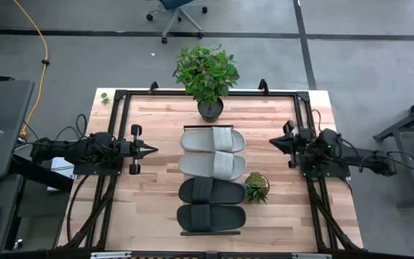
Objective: Pick and place slides into the shelf
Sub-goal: Return to Home Position
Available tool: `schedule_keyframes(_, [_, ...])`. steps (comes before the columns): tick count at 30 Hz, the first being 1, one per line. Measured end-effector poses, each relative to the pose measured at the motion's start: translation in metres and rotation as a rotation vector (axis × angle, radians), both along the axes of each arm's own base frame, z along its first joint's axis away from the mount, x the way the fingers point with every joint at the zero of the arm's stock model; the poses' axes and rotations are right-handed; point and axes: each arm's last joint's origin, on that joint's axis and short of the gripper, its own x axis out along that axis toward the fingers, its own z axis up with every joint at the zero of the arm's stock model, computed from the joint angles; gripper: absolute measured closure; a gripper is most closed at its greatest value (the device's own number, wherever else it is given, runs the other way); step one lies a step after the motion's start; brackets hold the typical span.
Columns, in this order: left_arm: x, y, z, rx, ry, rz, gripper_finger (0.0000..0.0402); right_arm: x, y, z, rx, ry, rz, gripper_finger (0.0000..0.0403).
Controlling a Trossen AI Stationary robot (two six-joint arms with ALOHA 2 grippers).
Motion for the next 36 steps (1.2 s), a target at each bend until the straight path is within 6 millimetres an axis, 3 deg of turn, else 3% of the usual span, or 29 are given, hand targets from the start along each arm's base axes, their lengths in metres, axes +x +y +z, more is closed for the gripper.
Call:
schedule_keyframes(11, [0.0,0.0,0.0,0.0,0.0,0.0,0.0401,0.001,-0.006,-0.015,0.021,0.157,0.006,0.0403])
schedule_keyframes(22, [0.0,0.0,0.0,0.0,0.0,0.0,0.0401,0.0,-0.008,-0.015,0.023,0.158,-0.027,0.0403])
schedule_keyframes(28, [0.0,0.0,0.0,0.0,0.0,0.0,0.0401,0.0,-0.012,-0.017,0.138,0.166,-0.147,0.0403])
schedule_keyframes(36, [0.0,0.0,0.0,0.0,0.0,0.0,0.0401,0.0,-0.013,-0.018,0.119,0.173,-0.194,0.0403])
